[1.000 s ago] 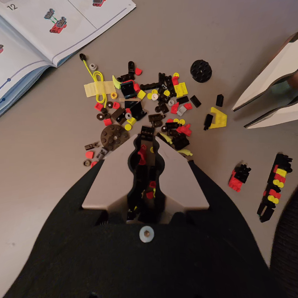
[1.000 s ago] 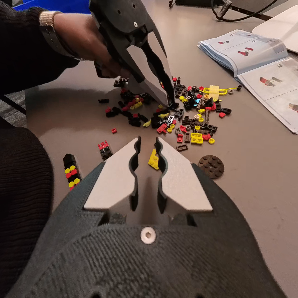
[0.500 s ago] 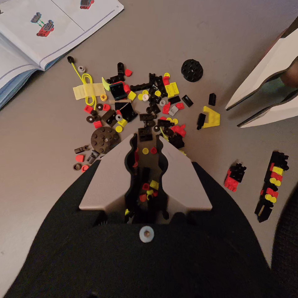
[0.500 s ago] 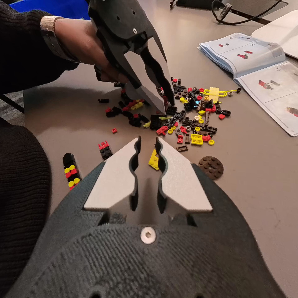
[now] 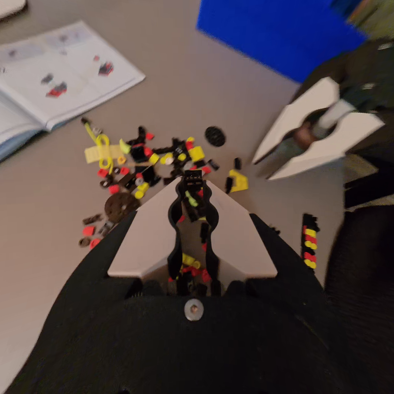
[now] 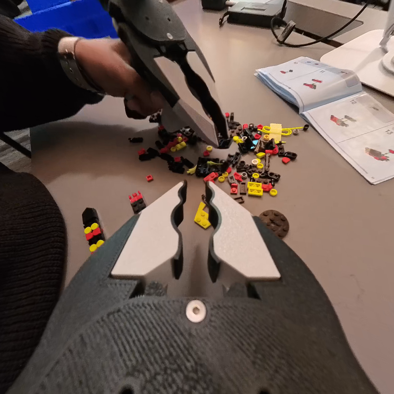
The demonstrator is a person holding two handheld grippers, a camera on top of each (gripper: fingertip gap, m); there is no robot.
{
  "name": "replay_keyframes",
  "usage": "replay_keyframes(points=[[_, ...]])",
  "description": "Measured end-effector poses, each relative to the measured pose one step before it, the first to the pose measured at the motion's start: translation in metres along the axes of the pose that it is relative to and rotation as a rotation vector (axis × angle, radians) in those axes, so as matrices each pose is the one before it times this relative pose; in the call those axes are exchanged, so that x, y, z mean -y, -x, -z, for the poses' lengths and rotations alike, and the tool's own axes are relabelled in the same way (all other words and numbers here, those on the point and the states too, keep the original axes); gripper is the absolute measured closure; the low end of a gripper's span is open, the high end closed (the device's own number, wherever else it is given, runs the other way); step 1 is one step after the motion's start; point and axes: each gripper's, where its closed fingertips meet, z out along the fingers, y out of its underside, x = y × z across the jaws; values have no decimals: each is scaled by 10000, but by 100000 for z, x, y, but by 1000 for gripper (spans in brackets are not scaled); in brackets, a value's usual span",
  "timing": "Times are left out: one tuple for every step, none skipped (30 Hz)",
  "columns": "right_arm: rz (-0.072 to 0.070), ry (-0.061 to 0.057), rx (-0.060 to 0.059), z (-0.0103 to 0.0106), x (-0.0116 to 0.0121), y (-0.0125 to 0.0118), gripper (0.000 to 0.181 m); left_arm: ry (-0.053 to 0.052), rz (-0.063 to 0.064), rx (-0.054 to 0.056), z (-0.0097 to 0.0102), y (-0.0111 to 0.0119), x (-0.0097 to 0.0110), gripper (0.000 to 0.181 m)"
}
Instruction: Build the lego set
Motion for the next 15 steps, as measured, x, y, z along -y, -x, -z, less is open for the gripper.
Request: replay_keyframes(points=[[-274,-267,78,165,429,-31,165,-499,-394,-399,338,-940,691,168],[-431,-329,131,212,528,-62,165,-454,-454,-304,256,-887,636,168],[-555,-373,146,246,595,-133,165,-403,-404,-202,176,-742,609,168],[-665,-398,170,273,607,-186,165,-355,-308,-141,121,-603,591,168],[-755,-383,255,276,551,-120,165,-309,-203,-129,80,-514,556,167],[-801,-316,353,241,445,-30,164,-282,-133,-189,58,-559,515,167],[-796,-235,415,192,310,74,162,-252,-86,-168,40,-493,470,168],[-738,-197,486,134,264,245,161,-195,-57,-125,12,-393,378,168],[-649,-189,522,88,271,399,159,-161,-13,-171,-13,-442,306,168],[-528,-182,492,16,269,462,158,-99,59,-222,-42,-482,219,168],[-381,-141,429,-37,193,478,155,-87,118,-212,-86,-434,193,168],[-225,-58,340,-94,67,440,154,-101,125,-188,-93,-380,195,168],[-71,37,230,-134,-79,369,154,-120,120,-151,-90,-316,198,168],[48,102,117,-160,-187,264,153,-131,107,-174,-68,-329,209,168],[127,106,68,-151,-167,251,153,-107,110,-149,-49,-266,174,168]])
